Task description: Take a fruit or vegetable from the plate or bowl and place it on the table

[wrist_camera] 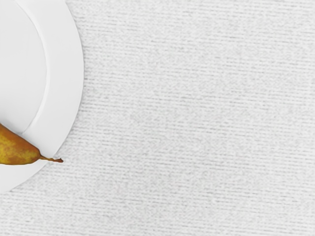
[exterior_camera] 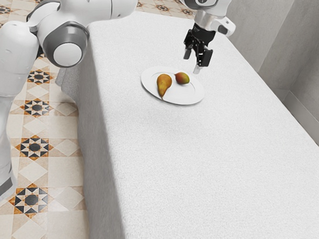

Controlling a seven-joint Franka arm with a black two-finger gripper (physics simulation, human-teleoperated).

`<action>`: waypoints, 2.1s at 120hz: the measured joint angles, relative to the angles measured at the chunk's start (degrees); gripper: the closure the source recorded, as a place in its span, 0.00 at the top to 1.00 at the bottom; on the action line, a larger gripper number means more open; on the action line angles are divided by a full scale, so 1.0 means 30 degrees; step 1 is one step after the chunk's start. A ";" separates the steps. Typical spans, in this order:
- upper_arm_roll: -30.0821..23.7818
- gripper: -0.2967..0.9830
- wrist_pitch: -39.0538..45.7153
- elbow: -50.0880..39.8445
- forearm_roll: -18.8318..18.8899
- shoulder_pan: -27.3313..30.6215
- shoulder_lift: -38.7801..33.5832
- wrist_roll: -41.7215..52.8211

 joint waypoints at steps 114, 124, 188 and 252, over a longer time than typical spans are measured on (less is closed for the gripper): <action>0.0765 0.77 0.7673 0.0118 -0.2058 0.5052 0.4578 0.1085; 0.0679 0.77 0.9566 0.0156 -0.2730 0.5321 0.5566 0.1232; 0.0327 0.77 1.5353 0.0252 -0.4365 0.6355 0.8032 0.3666; -0.0904 0.77 1.6263 0.1363 -0.4481 0.7278 0.9391 0.7295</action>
